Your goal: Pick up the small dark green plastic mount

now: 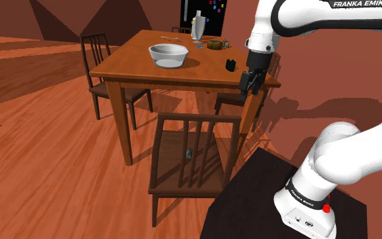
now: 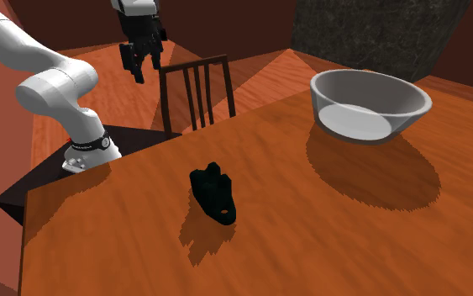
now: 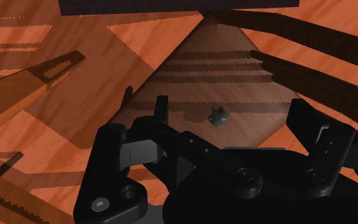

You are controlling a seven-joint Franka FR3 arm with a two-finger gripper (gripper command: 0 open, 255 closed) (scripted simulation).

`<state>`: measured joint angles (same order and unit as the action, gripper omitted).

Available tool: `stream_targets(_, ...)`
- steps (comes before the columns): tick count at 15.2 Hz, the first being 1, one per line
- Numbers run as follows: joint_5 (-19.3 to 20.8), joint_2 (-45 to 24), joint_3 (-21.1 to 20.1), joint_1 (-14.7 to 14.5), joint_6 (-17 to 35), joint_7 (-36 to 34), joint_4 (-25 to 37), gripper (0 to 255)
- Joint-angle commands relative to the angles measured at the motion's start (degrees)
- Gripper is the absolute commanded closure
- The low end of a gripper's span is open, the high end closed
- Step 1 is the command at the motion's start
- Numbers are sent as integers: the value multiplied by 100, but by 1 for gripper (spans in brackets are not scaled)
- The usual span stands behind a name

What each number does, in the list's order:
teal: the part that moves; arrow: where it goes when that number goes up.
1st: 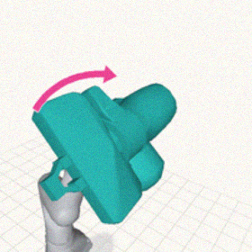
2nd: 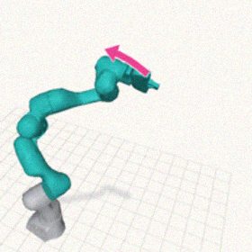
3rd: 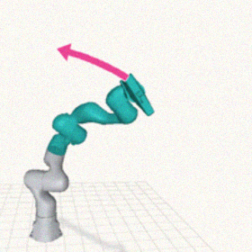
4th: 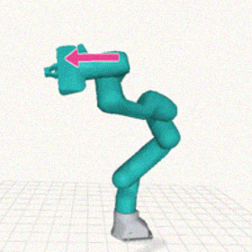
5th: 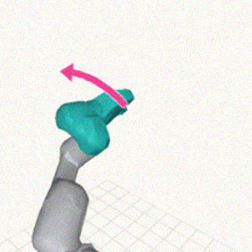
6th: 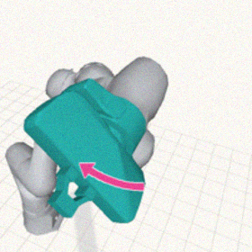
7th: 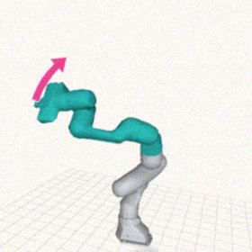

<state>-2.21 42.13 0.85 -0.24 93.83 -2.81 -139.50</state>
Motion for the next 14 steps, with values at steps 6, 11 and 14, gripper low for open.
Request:
stream_targets(6,331,-757,464,182,258,580,541,0)
stream_targets(11,519,-1587,892,306,450,1144,1238,0)
stream_targets(14,556,-2116,1132,363,524,1485,1731,0)
